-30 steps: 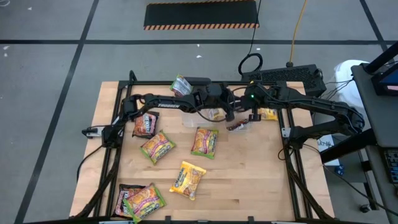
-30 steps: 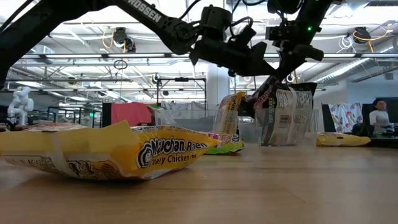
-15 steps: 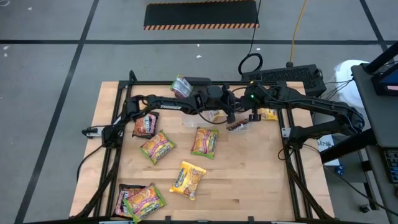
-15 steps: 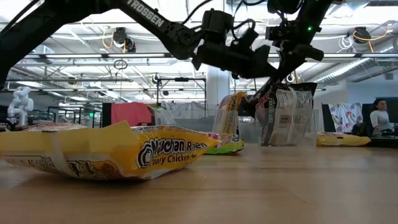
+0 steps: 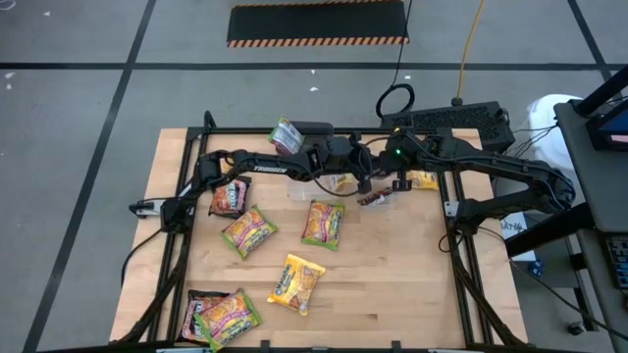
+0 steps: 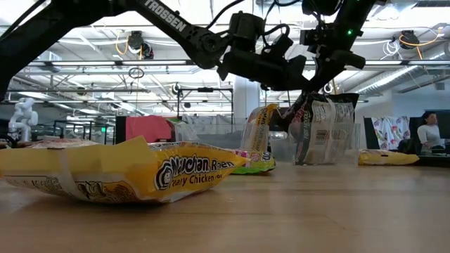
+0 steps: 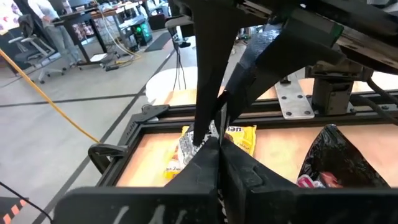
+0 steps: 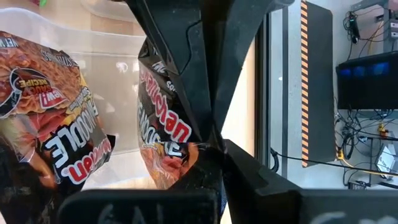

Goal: Sort Maruchan noodles
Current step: Put the black noodle pack into the right transparent bin

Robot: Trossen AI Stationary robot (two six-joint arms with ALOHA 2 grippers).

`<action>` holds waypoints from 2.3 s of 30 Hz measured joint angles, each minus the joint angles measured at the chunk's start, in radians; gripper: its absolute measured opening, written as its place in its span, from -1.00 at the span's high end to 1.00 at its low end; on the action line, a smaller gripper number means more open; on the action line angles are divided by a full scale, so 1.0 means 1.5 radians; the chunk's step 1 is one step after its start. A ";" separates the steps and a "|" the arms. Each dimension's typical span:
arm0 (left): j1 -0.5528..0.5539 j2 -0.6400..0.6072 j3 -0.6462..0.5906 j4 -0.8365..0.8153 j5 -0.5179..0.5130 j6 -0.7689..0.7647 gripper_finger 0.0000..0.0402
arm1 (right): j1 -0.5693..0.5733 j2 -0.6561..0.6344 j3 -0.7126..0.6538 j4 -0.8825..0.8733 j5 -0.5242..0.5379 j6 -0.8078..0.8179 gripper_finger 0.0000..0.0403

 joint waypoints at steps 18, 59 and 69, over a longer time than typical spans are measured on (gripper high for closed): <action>-0.009 0.002 -0.001 -0.112 0.020 -0.002 0.99 | 0.000 -0.068 0.000 0.006 0.001 0.006 1.00; -0.044 -0.042 -0.002 -0.238 0.065 -0.087 1.00 | 0.000 -0.095 0.000 -0.026 -0.001 0.018 1.00; -0.052 -0.042 -0.002 -0.238 0.065 -0.086 0.99 | 0.000 -0.095 0.000 -0.025 -0.001 0.018 1.00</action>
